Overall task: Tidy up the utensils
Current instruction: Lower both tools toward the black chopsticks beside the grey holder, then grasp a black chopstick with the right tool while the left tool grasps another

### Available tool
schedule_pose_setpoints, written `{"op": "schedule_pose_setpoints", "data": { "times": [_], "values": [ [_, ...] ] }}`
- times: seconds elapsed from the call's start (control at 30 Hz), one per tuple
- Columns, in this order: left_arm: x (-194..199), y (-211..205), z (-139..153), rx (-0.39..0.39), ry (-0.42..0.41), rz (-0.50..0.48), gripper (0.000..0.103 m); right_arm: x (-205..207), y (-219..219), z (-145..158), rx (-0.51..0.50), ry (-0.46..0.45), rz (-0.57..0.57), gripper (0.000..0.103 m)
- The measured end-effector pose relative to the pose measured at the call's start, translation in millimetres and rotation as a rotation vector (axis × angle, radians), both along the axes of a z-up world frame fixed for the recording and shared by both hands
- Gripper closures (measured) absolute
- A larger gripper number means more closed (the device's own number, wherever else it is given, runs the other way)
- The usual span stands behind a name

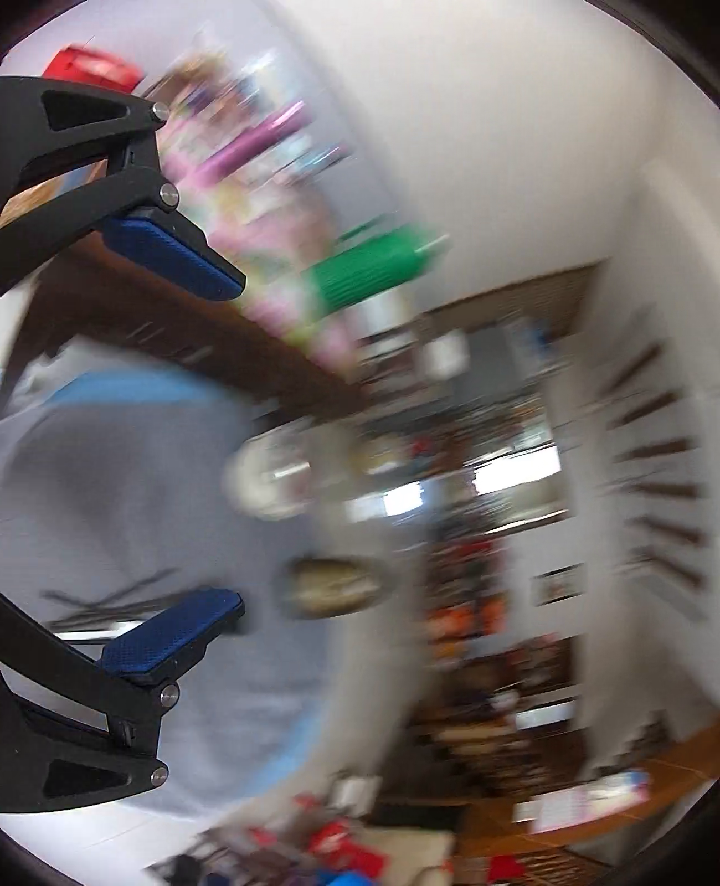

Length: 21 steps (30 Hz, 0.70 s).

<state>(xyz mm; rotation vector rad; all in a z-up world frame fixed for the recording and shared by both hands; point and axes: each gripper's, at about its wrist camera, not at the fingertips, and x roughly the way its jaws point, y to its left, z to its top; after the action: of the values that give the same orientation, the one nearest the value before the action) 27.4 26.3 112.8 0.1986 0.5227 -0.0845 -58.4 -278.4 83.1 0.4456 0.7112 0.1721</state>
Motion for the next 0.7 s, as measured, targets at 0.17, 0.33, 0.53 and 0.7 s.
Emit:
{"op": "schedule_pose_setpoints", "data": {
  "times": [0.17, 0.33, 0.53, 0.7],
  "values": [
    [59, -18, -148, 0.024, 0.269, -0.058, 0.0, 90, 2, -121, 0.072, 0.25, 0.013, 0.002],
    [97, -26, -195, 0.04, 0.307, -0.114, 0.0, 157, -8, -198, 0.208, 0.368, -0.005, 0.018],
    [150, -41, -233, 0.079, 0.373, -0.188, 0.035, 232, 11, -256, 0.284, 0.47, -0.009, 0.056],
    [179, -35, -263, -0.011, 0.49, -0.209, 0.059, 274, 11, -283, 0.281, 0.5, -0.028, 0.064]
  ]
}}
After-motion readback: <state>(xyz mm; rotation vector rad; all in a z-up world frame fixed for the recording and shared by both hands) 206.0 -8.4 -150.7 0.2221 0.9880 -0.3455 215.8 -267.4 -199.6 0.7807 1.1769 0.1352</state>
